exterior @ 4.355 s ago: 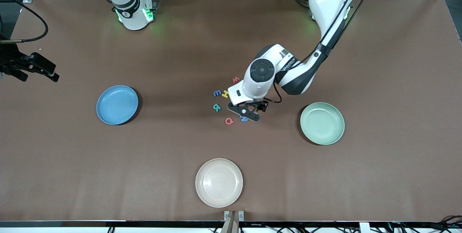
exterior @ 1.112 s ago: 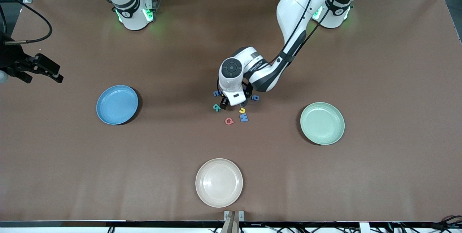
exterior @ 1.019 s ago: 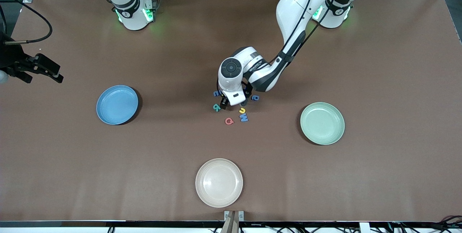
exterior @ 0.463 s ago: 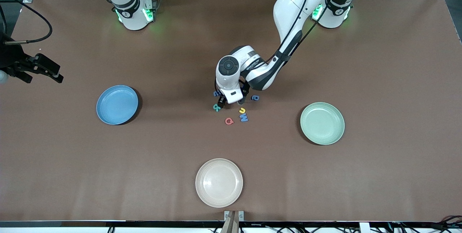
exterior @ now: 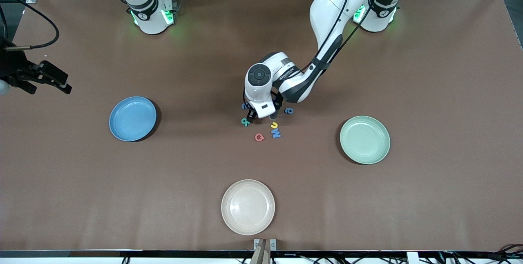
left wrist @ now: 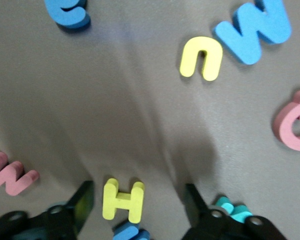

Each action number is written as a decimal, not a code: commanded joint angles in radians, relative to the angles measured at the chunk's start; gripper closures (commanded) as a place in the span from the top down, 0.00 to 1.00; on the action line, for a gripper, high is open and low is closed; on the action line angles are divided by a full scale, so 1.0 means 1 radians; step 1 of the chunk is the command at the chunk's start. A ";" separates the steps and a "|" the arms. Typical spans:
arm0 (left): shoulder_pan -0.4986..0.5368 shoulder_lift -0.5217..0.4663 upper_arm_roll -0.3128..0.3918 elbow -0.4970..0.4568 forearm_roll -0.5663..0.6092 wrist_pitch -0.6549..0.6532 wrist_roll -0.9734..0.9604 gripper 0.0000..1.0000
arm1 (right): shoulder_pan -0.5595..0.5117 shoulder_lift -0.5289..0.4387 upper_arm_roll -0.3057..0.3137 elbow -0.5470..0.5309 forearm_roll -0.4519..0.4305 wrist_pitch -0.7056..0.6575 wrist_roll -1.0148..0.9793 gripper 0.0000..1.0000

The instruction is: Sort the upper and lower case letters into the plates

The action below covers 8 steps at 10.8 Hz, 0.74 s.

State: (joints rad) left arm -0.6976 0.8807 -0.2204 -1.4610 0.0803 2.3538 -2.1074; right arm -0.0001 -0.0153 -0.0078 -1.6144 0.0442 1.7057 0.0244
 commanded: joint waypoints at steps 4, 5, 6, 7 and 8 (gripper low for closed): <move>-0.007 0.014 0.006 0.011 0.018 -0.001 -0.023 0.39 | -0.006 0.006 0.005 0.015 0.022 -0.003 -0.003 1.00; -0.005 0.014 0.006 0.013 0.015 -0.001 -0.026 0.30 | -0.008 0.006 0.003 0.015 0.022 -0.003 -0.003 1.00; 0.004 0.012 0.004 0.013 0.013 -0.001 -0.025 0.24 | -0.006 0.006 0.005 0.015 0.022 -0.003 -0.003 1.00; 0.006 0.012 0.006 0.011 0.013 -0.001 -0.022 0.18 | -0.005 0.008 0.005 0.015 0.022 -0.001 -0.003 1.00; 0.007 0.009 0.006 0.011 0.016 -0.001 -0.020 0.12 | -0.002 0.008 0.006 0.015 0.022 -0.001 -0.003 1.00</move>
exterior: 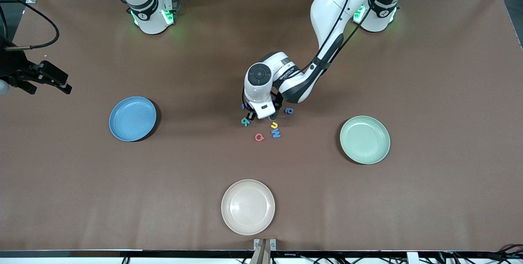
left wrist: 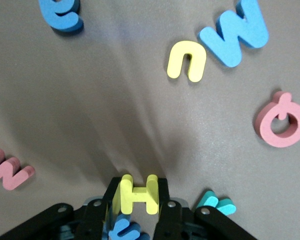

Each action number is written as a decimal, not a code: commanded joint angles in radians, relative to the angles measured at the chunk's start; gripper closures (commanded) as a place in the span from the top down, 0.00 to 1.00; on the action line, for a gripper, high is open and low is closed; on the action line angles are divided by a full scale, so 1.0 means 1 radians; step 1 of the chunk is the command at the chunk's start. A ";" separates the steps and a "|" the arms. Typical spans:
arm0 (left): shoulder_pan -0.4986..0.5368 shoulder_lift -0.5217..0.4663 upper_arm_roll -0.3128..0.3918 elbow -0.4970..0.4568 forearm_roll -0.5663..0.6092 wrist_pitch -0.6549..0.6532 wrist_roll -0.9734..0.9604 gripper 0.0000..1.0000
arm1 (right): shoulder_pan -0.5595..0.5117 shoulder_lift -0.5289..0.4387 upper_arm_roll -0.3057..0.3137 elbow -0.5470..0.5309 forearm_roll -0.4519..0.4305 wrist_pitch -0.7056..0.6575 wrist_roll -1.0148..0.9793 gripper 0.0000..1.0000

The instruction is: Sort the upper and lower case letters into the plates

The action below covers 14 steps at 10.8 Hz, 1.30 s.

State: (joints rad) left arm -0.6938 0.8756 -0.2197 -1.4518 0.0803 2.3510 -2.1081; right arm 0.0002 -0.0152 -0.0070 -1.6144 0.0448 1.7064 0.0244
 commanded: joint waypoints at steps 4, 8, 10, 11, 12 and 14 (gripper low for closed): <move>0.101 -0.039 -0.042 0.004 0.001 -0.132 0.217 0.06 | -0.002 0.008 0.019 0.014 0.023 -0.001 -0.003 1.00; 0.222 -0.128 -0.085 0.002 -0.076 -0.373 0.602 0.00 | 0.007 0.027 0.024 0.019 0.024 0.021 -0.001 1.00; 0.279 -0.168 -0.105 -0.007 -0.077 -0.509 0.809 0.00 | 0.007 0.063 0.025 0.011 0.024 0.006 -0.003 1.00; 0.293 -0.176 -0.104 -0.010 -0.077 -0.574 0.950 0.00 | 0.007 0.073 0.025 0.011 0.023 -0.008 -0.004 1.00; 0.309 -0.184 -0.104 -0.018 -0.071 -0.611 1.079 0.00 | 0.009 0.077 0.025 0.010 0.023 -0.013 -0.006 1.00; 0.379 -0.257 -0.101 -0.117 -0.063 -0.624 1.363 0.00 | 0.024 0.107 0.039 0.007 0.023 -0.031 0.003 1.00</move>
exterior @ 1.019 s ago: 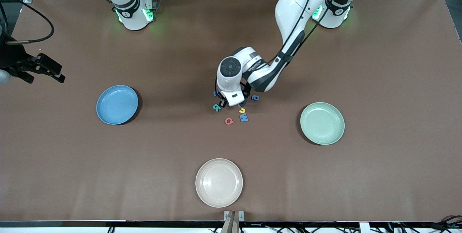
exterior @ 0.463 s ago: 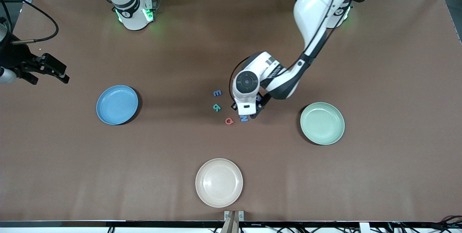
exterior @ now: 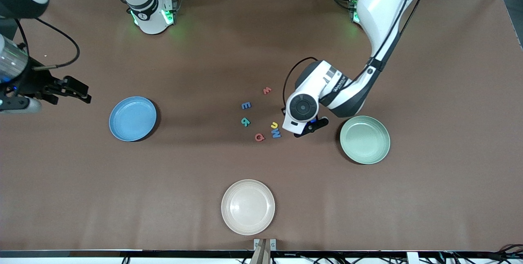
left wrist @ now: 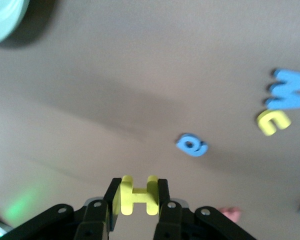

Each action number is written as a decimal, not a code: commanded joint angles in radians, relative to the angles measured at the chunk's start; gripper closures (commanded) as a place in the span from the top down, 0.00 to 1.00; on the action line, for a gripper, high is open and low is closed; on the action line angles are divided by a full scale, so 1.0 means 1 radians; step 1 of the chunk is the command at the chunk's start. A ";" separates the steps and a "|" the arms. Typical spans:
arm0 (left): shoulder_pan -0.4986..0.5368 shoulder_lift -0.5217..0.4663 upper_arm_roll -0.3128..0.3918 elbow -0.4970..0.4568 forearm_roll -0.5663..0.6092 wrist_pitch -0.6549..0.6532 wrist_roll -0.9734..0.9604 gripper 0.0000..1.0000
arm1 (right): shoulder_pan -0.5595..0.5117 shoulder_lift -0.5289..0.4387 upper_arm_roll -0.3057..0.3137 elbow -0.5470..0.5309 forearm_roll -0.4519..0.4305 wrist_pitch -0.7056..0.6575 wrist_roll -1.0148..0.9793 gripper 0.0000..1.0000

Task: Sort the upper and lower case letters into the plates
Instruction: 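Carry the H to the green plate while the right gripper reaches out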

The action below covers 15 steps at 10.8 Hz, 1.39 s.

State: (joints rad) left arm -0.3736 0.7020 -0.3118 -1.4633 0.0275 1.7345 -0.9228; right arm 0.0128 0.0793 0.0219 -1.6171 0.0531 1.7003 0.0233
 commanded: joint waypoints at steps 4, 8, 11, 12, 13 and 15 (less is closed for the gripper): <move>0.183 -0.168 -0.012 -0.251 0.136 0.058 0.649 0.00 | 0.029 0.025 0.179 0.006 0.014 -0.025 0.266 1.00; 0.254 -0.188 -0.013 -0.398 0.342 0.320 0.899 0.00 | 0.030 0.060 0.346 -0.050 0.011 0.030 0.464 1.00; 0.309 -0.203 -0.013 -0.479 0.421 0.488 1.071 0.00 | 0.026 0.062 0.482 -0.263 0.005 0.238 0.466 1.00; 0.343 -0.205 -0.015 -0.479 0.425 0.488 1.128 0.00 | 0.026 0.069 0.513 -0.329 0.005 0.327 0.465 1.00; 0.363 -0.206 -0.016 -0.480 0.425 0.488 1.172 0.00 | 0.030 0.091 0.535 -0.366 0.004 0.400 0.465 1.00; 0.386 -0.207 -0.021 -0.482 0.425 0.488 1.185 0.00 | 0.083 0.189 0.550 -0.394 -0.008 0.531 0.515 1.00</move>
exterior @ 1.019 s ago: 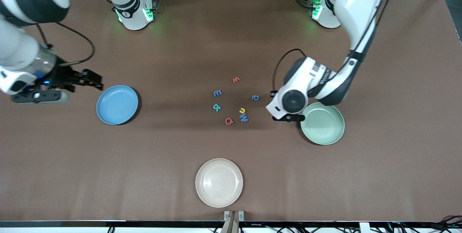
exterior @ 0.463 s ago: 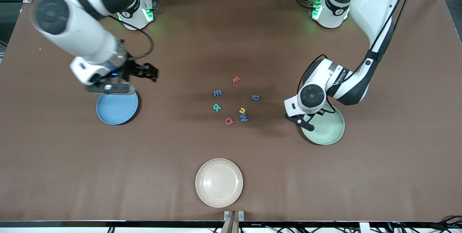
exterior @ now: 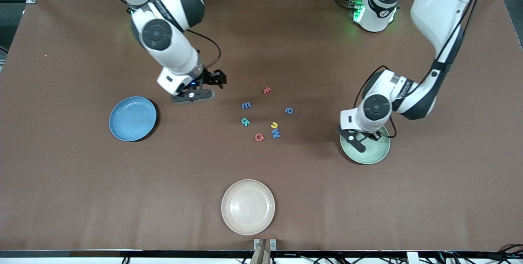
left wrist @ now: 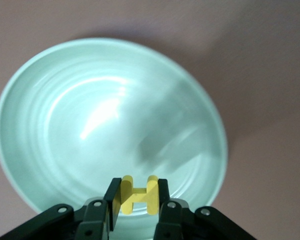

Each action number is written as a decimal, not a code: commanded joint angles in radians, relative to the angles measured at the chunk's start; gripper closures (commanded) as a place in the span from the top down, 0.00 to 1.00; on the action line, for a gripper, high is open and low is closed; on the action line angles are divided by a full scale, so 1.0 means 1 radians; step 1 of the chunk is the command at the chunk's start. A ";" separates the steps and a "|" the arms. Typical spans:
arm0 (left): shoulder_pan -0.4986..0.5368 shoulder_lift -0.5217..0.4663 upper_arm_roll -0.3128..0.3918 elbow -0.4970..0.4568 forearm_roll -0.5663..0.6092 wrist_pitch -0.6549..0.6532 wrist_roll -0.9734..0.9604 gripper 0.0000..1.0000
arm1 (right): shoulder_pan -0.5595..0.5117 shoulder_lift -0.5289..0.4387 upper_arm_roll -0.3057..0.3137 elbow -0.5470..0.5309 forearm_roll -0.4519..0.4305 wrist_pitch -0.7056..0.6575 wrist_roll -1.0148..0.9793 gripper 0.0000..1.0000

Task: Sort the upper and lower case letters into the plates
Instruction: 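Release the H on the green plate while the right gripper nears letters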

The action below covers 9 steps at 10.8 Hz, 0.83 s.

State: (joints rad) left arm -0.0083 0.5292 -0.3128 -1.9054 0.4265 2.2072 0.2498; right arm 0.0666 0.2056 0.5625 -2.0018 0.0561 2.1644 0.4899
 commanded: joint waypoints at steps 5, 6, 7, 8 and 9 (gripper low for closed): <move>0.018 -0.032 -0.072 -0.034 -0.003 0.014 -0.023 1.00 | 0.166 0.245 -0.004 0.008 -0.232 0.233 0.318 1.00; 0.014 -0.029 -0.093 -0.031 -0.012 0.014 -0.084 1.00 | 0.192 0.276 -0.024 0.023 -0.266 0.233 0.326 1.00; 0.011 -0.026 -0.115 -0.031 -0.040 0.014 -0.183 1.00 | 0.219 0.299 -0.044 0.037 -0.300 0.233 0.361 1.00; 0.010 -0.020 -0.146 -0.029 -0.108 0.014 -0.311 1.00 | 0.243 0.313 -0.067 0.041 -0.336 0.235 0.401 0.99; -0.005 -0.018 -0.167 -0.026 -0.177 0.014 -0.459 1.00 | 0.258 0.331 -0.084 0.058 -0.360 0.236 0.410 0.99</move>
State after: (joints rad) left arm -0.0040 0.5241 -0.4493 -1.9143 0.3235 2.2099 -0.0436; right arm 0.2903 0.4953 0.5099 -1.9906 -0.2539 2.4022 0.8544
